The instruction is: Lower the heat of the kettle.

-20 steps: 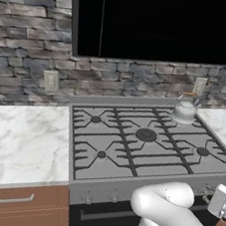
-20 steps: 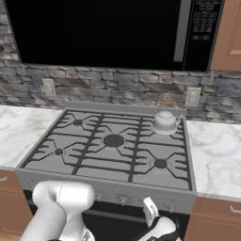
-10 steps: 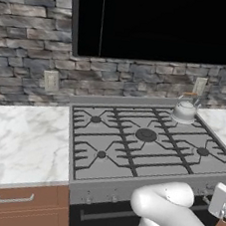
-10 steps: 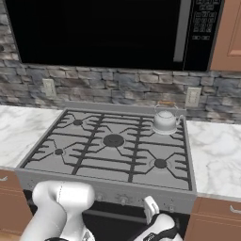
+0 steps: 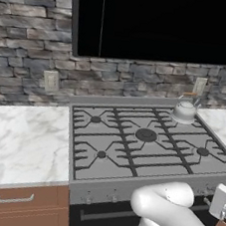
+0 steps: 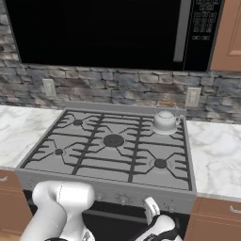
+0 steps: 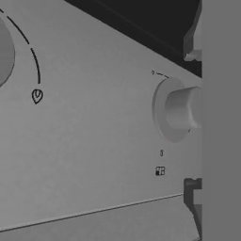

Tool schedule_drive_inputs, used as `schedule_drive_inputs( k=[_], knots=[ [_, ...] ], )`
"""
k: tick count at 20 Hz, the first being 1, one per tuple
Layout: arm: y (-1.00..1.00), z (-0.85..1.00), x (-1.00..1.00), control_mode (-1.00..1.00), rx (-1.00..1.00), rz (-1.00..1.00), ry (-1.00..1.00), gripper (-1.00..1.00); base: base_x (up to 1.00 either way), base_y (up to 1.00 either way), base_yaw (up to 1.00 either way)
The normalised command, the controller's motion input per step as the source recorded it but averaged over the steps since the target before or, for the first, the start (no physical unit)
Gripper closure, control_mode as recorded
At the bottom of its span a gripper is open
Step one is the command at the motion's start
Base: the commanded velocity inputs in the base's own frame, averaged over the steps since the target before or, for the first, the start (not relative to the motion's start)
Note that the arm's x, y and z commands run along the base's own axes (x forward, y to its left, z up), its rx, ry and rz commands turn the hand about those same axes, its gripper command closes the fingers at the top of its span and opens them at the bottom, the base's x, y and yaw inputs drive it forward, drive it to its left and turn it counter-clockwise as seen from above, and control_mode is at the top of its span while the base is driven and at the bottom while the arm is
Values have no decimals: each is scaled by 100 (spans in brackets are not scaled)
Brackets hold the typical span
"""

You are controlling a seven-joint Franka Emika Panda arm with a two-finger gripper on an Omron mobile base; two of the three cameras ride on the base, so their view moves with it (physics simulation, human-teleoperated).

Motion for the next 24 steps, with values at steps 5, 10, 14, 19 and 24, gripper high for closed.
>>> schedule_drive_inputs(
  k=[5, 10, 14, 19, 24],
  knots=[
    [-5, -20, 10, -100, 0, 0, -5, -100, 0, 0, 0],
    [-5, -22, 15, -100, 0, 0, -9, -100, 0, 0, 0],
    [0, -18, 18, -100, 0, 0, -12, -100, 0, 0, 0],
    [9, -7, 28, -100, 0, 0, -9, -100, 0, 0, 0],
    [20, -2, 7, -100, 0, 0, -5, -100, 0, 0, 0]
  ],
)
